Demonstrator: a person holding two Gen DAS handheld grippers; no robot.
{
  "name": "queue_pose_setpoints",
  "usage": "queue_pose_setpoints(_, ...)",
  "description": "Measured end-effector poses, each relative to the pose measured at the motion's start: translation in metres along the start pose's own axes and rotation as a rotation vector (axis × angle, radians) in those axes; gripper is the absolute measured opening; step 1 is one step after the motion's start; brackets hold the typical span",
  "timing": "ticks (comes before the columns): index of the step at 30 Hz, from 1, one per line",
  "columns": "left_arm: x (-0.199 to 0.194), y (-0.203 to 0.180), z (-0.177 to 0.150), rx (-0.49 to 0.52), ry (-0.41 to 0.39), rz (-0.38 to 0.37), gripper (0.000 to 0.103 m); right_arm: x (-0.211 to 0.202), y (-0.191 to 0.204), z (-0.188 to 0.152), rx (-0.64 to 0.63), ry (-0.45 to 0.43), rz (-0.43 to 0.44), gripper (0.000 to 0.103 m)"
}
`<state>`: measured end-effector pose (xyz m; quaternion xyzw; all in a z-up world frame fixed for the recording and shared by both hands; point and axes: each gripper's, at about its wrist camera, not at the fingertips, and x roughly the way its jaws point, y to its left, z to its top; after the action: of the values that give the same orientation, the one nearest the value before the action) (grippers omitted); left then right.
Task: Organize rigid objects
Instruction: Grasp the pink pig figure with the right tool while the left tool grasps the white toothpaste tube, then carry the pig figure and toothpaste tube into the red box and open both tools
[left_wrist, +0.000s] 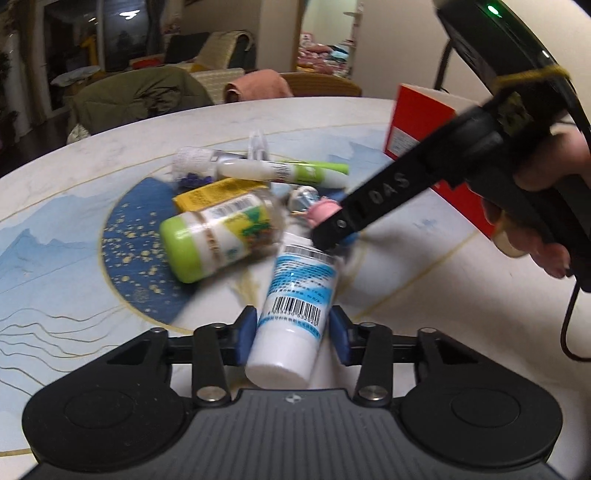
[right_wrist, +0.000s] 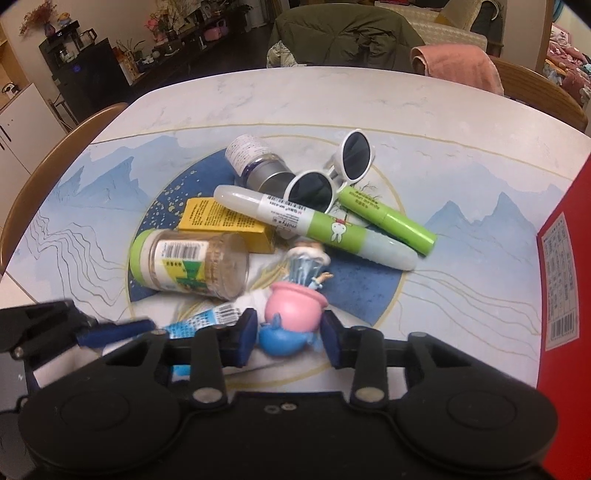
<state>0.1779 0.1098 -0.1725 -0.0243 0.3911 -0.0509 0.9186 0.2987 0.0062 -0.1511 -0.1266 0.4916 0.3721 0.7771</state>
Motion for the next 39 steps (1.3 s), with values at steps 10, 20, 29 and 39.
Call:
queue_pose_setpoints(10, -0.008, -0.018, -0.005, -0.044, 0.022, -0.006, 0.036, -0.029, -0.008, -0.021, 0.045, -0.033, -0.009, 0.035)
queue_pose_setpoints(20, -0.030, -0.035, 0.000, -0.080, 0.009, -0.009, 0.036, -0.078, -0.017, -0.047, 0.072, -0.084, 0.005, 0.030)
queue_pose_setpoints(29, -0.054, -0.054, 0.017, -0.110, -0.025, -0.008, 0.036, -0.122, -0.027, -0.066, 0.083, -0.142, 0.023, 0.030)
queue_pose_setpoints(39, -0.074, -0.091, 0.060, -0.094, -0.087, -0.044, 0.036, -0.187, -0.055, -0.068, 0.111, -0.258, 0.028, 0.030)
